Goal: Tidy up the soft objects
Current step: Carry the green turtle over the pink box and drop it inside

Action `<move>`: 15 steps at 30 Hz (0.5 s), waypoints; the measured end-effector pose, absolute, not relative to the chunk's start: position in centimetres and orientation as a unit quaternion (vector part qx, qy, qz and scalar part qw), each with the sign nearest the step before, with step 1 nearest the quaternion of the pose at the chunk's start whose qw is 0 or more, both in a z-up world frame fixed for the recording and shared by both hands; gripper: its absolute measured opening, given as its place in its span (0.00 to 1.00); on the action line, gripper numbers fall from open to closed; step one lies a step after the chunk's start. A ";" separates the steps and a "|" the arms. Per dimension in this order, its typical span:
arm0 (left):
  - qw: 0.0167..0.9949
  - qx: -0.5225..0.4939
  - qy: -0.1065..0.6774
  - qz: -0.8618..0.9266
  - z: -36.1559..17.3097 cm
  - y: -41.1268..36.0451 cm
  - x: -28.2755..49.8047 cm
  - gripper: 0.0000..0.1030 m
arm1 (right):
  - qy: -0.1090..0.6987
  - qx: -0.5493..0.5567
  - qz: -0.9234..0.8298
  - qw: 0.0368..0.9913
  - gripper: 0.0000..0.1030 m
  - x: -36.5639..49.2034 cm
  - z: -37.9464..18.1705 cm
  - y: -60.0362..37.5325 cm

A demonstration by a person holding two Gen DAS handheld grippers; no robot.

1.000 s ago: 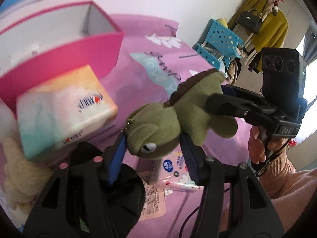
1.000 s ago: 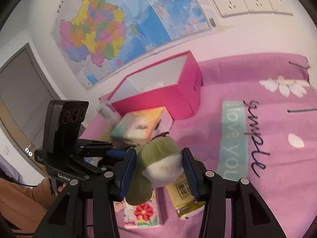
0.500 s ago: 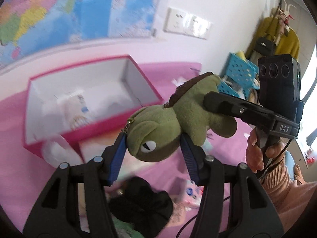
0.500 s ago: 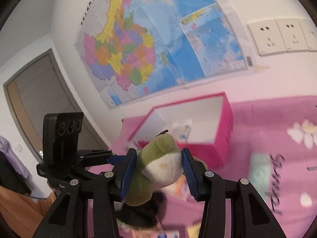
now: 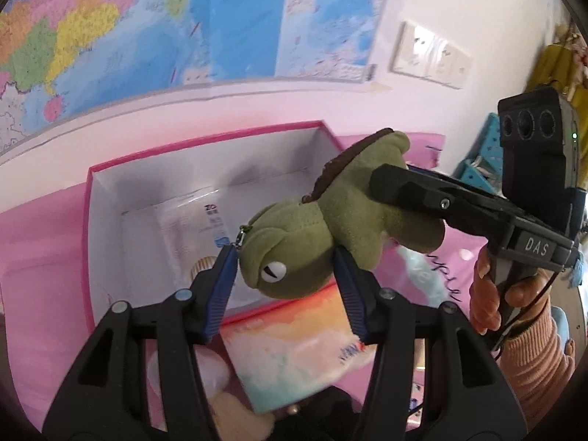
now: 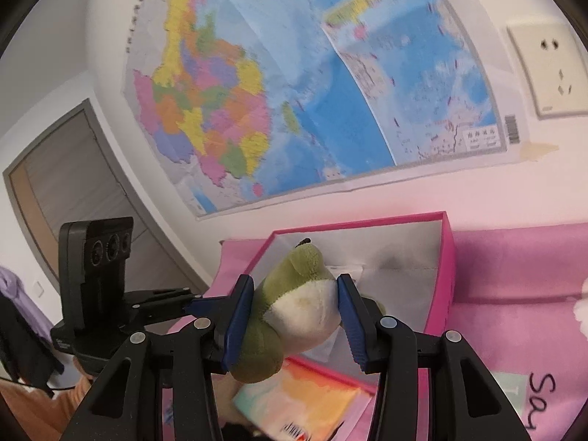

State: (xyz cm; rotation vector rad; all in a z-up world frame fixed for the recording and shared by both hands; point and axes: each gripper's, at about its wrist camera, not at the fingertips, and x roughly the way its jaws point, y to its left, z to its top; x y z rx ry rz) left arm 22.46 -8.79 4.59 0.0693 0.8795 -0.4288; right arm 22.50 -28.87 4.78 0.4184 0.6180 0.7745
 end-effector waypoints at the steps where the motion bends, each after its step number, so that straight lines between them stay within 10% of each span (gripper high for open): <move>1: 0.881 0.035 0.425 -0.202 4.4 -8.9 22.7 0.54 | 0.299 0.197 0.367 0.859 0.46 23.2 4.4 -28.6; 15: 0.892 0.050 0.397 -0.211 4.4 -8.8 20.6 0.54 | 0.341 0.131 0.277 0.889 0.50 23.2 2.1 -29.4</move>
